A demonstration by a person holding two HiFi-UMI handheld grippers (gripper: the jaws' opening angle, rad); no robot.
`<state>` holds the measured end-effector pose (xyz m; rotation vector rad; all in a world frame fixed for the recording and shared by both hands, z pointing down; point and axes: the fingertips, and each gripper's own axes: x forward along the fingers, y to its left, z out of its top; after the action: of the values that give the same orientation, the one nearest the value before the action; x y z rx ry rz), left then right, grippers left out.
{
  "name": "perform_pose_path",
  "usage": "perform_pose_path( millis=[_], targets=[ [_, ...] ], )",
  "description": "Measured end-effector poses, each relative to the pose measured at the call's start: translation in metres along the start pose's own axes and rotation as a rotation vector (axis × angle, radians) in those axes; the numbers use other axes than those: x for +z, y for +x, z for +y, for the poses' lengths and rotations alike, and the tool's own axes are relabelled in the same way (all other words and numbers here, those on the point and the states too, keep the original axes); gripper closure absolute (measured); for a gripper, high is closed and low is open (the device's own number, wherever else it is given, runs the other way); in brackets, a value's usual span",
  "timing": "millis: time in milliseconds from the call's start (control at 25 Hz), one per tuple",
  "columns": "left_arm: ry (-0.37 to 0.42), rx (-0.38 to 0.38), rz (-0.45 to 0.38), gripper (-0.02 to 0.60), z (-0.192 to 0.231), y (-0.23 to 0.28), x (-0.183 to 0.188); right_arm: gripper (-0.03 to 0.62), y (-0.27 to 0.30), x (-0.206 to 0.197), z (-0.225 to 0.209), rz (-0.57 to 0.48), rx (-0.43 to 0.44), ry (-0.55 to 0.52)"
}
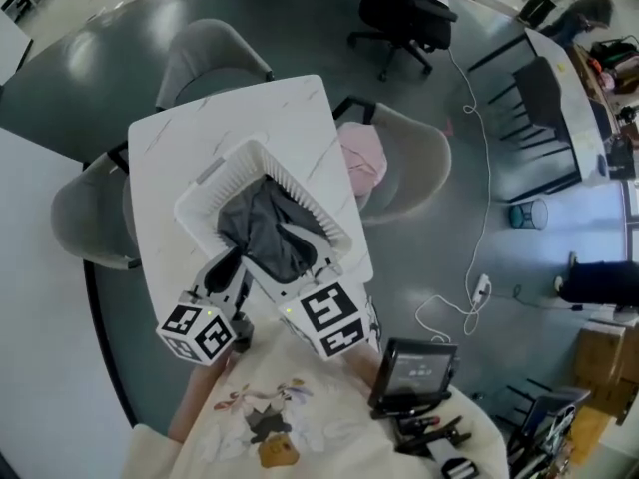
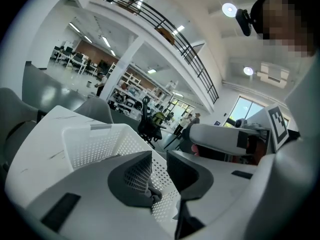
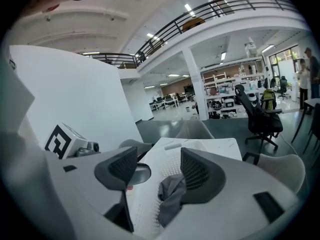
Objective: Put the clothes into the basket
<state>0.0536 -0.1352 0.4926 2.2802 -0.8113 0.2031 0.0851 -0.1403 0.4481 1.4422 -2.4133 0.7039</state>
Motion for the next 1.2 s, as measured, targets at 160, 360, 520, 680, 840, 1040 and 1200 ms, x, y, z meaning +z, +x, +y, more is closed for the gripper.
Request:
perform_pose_path(
  millis=[160,360,520,680,840,1040,1200],
  targets=[
    [0.02,-0.014,-0.008,0.482,-0.004,0.0,0.006,0.321,0.0,-0.006,-0.002,0.012,0.001,0.003],
    [0.053,-0.013,-0.009,0.482,-0.014,-0.003,0.01,0.321,-0.005,-0.003,-0.002,-0.012,-0.001,0.015],
    [0.099,-0.012,-0.02,0.482,-0.024,-0.011,0.013,0.321,-0.014,0.002,0.001,-0.065,-0.001,-0.005],
    [0.203,0.01,-0.03,0.483,-0.034,-0.019,0.021,0.321,-0.026,0.012,0.003,-0.182,-0.016,-0.061],
    [0.3,0.003,-0.053,0.483,-0.051,-0.026,0.028,0.332,-0.04,0.035,0.017,-0.31,0.015,-0.118],
    [0.396,0.022,-0.077,0.502,-0.064,-0.031,0.031,0.378,-0.053,0.047,0.036,-0.401,0.001,-0.15],
    [0.385,0.029,-0.085,0.512,-0.065,-0.034,0.031,0.466,-0.054,0.034,0.034,-0.33,-0.003,-0.211]
  ],
)
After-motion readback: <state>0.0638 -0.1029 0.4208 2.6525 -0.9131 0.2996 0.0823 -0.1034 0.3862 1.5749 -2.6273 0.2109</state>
